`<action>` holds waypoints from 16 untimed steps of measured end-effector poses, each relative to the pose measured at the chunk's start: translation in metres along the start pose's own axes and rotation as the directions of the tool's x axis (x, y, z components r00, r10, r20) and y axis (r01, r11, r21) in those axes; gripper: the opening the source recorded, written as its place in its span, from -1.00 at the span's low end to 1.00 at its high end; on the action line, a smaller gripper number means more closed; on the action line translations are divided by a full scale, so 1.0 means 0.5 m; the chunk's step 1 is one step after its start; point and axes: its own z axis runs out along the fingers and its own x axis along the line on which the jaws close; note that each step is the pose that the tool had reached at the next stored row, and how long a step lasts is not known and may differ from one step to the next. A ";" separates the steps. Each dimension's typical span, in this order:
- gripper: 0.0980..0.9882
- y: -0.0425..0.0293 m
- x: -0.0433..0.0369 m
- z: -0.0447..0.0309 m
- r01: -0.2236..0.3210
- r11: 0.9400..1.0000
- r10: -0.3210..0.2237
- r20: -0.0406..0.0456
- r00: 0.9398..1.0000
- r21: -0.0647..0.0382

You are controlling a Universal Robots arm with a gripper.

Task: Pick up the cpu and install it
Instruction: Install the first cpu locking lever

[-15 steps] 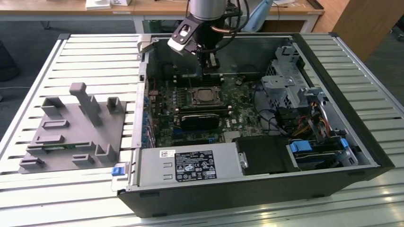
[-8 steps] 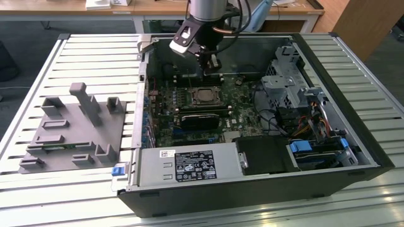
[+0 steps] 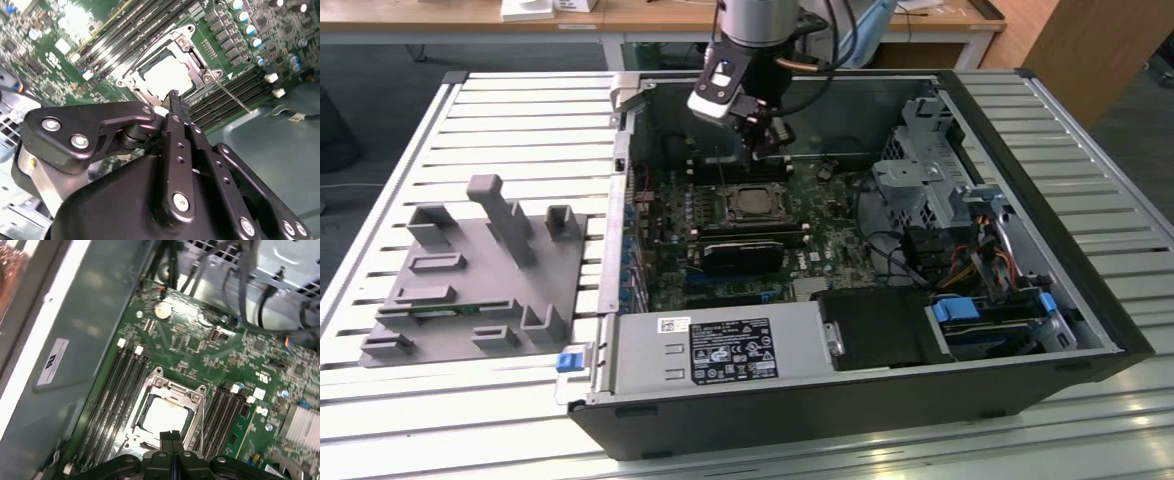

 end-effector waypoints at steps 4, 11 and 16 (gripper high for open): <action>-0.98 0.000 0.000 0.000 0.057 0.998 -0.057 -0.002 0.998 -0.002; -0.98 0.000 0.000 0.000 0.152 0.988 -0.152 -0.005 0.988 -0.006; -0.98 0.000 0.000 0.001 0.242 0.970 -0.242 -0.008 0.970 -0.010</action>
